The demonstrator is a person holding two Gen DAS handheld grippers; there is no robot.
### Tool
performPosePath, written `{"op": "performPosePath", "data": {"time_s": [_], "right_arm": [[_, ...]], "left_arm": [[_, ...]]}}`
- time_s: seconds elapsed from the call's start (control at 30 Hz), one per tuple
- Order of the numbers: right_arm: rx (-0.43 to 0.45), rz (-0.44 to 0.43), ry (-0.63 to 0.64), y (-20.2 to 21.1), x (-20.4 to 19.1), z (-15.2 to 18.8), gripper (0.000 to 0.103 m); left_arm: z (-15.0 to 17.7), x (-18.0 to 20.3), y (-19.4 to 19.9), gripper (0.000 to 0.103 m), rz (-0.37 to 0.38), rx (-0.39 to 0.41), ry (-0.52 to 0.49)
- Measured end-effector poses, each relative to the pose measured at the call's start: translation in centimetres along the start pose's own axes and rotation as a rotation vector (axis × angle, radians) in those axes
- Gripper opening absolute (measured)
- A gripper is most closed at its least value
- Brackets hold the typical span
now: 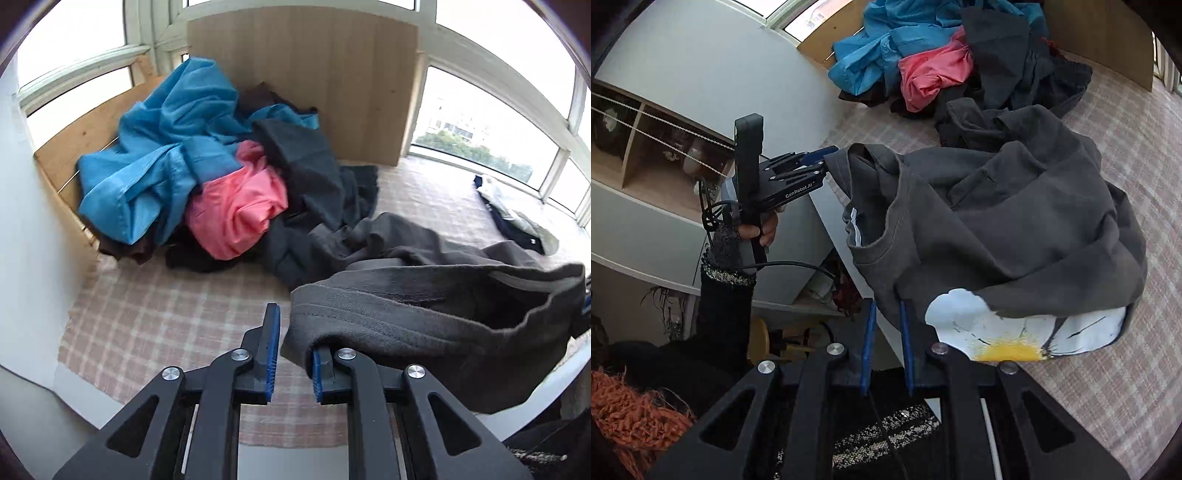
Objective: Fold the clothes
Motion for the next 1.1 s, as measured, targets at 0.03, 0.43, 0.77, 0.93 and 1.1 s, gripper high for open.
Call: {"op": "performPosePath", "data": {"time_s": [0.03, 0.43, 0.77, 0.93, 1.1], "right_arm": [[0.003, 0.046, 0.055, 0.2, 0.9, -0.9, 0.025], [-0.278, 0.086, 0.836, -12.1, 2.9, -7.1, 0.057], [-0.523, 0.091, 1.073, -16.0, 4.5, -1.9, 0.008], [-0.259, 0.127, 0.814, -6.5, 5.4, -6.7, 0.008], [0.027, 0.262, 0.523, 4.9, 9.9, -10.4, 0.008]], "left_arm": [[1.6, -2.0, -1.3, 0.033, -0.047, -0.057, -0.002], [11.9, 1.0, 2.5, 0.034, -0.025, -0.146, 0.069], [12.8, -1.5, 2.5, 0.041, -0.138, -0.196, 0.182], [11.8, -1.2, 1.4, 0.039, -0.147, -0.205, 0.108], [9.0, -1.0, 0.6, 0.043, -0.121, -0.179, 0.045]]}}
Point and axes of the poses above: each gripper's, at about its wrist camera, not at the fingertips, and y roughly against the way its jaws point, x to its right, z to its underside, the point moved 8 cm from there along -y, roughly the way its jaws point, and after that the axes turned 9 degrees about x, right-handed, at the moved point
